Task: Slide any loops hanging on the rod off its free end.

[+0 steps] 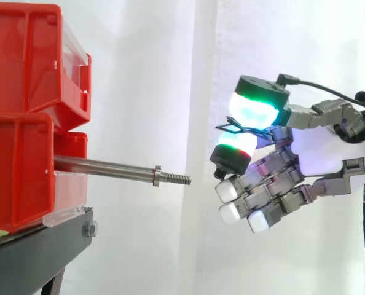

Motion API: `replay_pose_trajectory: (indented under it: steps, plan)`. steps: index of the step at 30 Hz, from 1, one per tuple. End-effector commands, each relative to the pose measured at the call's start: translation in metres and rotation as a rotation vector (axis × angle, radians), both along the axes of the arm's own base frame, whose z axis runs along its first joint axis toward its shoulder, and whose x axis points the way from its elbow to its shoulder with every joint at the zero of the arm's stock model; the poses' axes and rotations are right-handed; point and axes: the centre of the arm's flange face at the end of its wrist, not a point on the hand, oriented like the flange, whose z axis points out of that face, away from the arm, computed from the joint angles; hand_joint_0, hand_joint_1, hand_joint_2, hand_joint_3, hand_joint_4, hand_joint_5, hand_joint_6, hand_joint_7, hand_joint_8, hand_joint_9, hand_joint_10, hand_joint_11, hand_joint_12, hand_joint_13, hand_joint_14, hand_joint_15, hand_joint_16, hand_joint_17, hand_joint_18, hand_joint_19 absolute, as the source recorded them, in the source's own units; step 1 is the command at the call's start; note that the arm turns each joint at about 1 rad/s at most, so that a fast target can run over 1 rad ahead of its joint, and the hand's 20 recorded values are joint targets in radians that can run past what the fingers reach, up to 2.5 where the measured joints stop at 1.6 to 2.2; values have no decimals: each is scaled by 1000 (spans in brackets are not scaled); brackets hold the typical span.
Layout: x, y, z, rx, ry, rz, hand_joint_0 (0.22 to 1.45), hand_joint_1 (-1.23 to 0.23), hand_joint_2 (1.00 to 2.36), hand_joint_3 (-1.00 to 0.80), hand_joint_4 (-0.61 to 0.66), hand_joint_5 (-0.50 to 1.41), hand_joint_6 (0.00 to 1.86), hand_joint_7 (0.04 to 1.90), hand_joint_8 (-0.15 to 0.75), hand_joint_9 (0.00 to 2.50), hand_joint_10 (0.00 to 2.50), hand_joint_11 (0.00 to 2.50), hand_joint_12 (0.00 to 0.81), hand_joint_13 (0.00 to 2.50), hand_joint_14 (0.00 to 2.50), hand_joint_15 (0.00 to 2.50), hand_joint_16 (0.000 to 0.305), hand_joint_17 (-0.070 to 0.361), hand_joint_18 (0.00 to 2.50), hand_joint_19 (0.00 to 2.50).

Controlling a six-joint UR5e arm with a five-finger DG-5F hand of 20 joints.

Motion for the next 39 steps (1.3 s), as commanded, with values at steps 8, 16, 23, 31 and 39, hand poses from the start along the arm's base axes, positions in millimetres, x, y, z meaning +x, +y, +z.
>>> replay_pose_trajectory:
  steps: [8,16,23,31,39]
  plan:
    - [-1,-4,0,-4,-1,-15,688,-890,1000,-500,138,-192,835,1102,265,840,12,364,337,755,6,153,46,104,747,330]
    - [-1,-6,0,18,-5,-34,742,-908,1000,-500,128,-209,853,1090,245,787,11,354,336,744,5,135,45,100,747,281]
    - [-1,-6,0,18,-6,-36,744,-936,1000,-500,120,-215,849,1061,226,754,11,350,325,731,4,120,41,91,727,240]
    - [-1,-6,0,18,-6,-34,686,-904,1000,-500,118,-209,843,1056,234,791,11,354,324,734,5,125,39,87,708,265]
    - [-1,-5,0,17,-6,-40,617,-834,1000,-500,140,-200,828,1047,247,815,12,364,333,744,5,140,39,87,698,296]
